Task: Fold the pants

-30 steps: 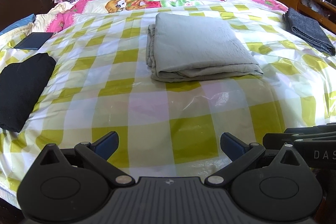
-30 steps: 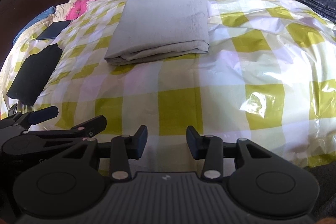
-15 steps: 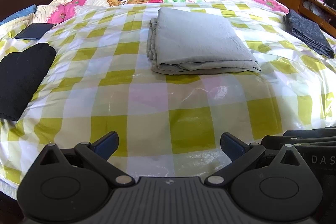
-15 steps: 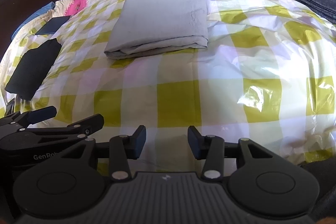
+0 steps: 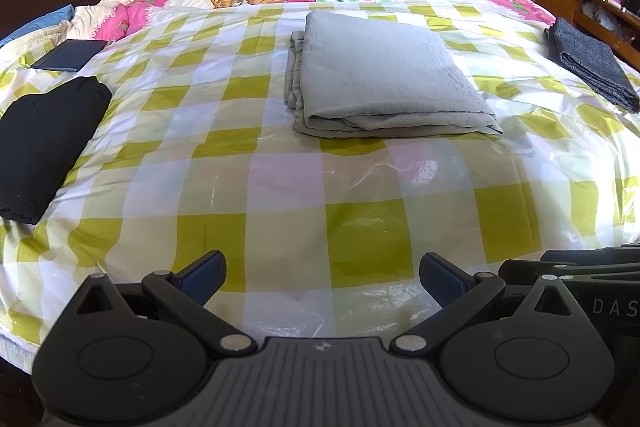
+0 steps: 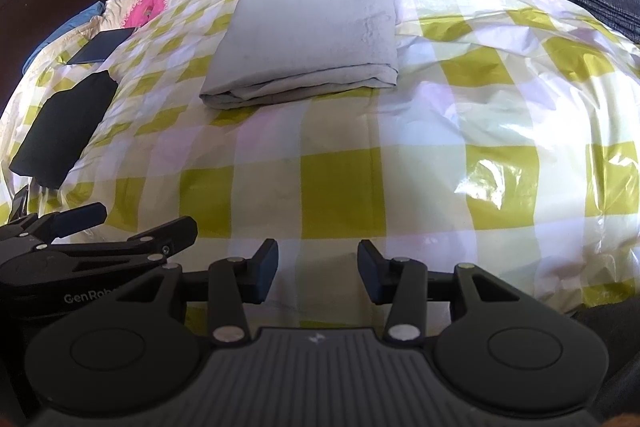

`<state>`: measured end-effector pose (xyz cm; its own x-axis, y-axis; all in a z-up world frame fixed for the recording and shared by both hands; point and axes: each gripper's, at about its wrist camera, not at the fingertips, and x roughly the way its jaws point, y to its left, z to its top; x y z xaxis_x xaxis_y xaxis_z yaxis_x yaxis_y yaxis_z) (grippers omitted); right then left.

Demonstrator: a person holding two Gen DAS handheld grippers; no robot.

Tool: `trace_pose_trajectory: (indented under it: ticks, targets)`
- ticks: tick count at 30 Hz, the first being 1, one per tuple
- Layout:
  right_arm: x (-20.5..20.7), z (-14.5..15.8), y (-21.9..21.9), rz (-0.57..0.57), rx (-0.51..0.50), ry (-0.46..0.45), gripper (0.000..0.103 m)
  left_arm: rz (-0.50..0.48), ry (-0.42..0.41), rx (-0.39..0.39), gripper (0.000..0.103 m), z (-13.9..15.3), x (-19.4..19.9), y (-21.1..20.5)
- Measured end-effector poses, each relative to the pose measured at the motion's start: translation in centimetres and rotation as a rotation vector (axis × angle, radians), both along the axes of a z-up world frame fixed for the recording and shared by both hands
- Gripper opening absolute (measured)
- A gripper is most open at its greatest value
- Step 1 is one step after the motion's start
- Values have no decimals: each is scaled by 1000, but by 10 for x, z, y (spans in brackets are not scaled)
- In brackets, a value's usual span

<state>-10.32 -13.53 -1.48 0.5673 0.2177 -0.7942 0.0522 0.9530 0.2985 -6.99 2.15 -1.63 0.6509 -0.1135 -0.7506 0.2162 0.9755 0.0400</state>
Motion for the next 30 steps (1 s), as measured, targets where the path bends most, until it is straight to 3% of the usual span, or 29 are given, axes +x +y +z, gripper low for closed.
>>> trace_pose_trajectory:
  ticks: [30]
  targets:
    - [-1, -1, 0, -4, -1, 12, 45, 3, 8, -17, 103, -2, -1, 2]
